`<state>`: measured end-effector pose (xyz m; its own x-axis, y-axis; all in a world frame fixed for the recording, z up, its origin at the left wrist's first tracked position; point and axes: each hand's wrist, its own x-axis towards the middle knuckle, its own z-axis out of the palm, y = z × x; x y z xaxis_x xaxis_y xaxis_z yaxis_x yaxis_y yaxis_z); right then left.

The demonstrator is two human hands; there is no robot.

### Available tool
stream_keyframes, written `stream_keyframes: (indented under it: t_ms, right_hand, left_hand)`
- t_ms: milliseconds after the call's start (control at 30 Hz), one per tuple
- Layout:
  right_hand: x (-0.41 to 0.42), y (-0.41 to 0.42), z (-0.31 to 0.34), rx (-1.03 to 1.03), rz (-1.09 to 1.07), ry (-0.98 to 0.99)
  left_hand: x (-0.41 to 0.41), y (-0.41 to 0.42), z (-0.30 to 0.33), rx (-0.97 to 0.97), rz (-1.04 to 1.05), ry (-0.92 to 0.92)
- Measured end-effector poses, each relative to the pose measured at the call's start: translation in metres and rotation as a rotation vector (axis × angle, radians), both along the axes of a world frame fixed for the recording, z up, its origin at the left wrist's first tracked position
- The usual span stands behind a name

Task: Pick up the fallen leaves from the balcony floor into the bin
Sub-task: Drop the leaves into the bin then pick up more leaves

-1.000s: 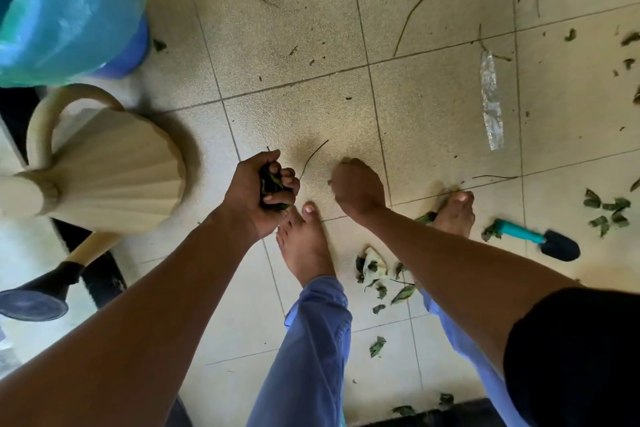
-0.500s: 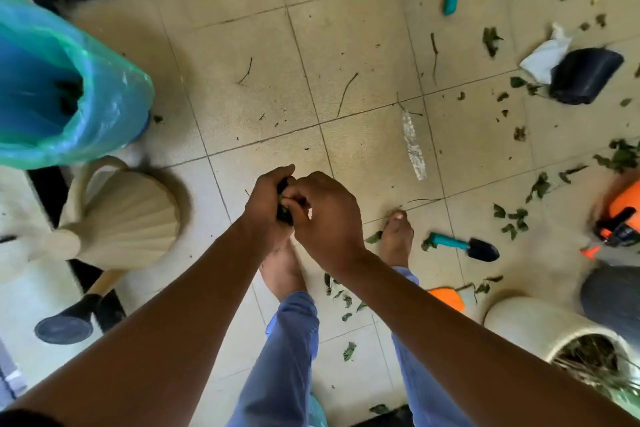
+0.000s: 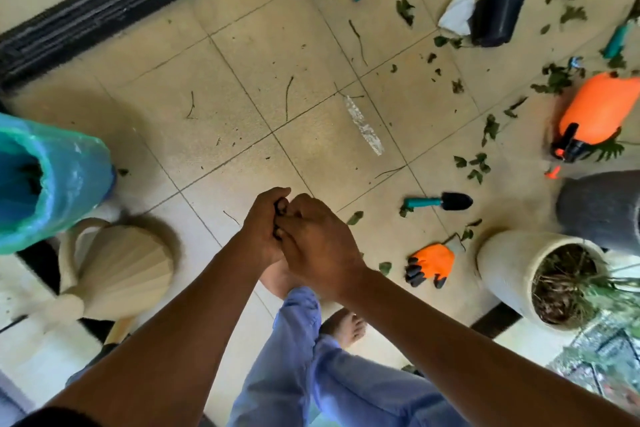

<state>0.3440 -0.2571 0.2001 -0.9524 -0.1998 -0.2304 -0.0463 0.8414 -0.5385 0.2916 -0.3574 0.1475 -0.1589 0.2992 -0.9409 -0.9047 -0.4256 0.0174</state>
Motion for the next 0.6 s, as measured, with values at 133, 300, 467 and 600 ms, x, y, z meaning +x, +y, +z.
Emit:
stream_keyframes:
  t_ms: [133,300,467,600]
  right_hand:
    - [0.036,0.021,-0.003,0.023,-0.052,0.015]
    - [0.094,0.028,-0.021,-0.198,-0.363,-0.245]
    - [0.170,0.045,-0.107,-0.020,-0.671,-0.796]
    - [0.231,0.056,-0.185,-0.020,-0.942,-1.023]
  left_hand:
    - [0.005,0.017,-0.016,-0.058,-0.049,-0.108]
    - [0.024,0.033,-0.038,0.027,-0.229,-0.171]
    - [0.037,0.044,-0.063,0.152,-0.386,-0.223]
    - [0.052,0.048,-0.101,0.136,-0.498,-0.223]
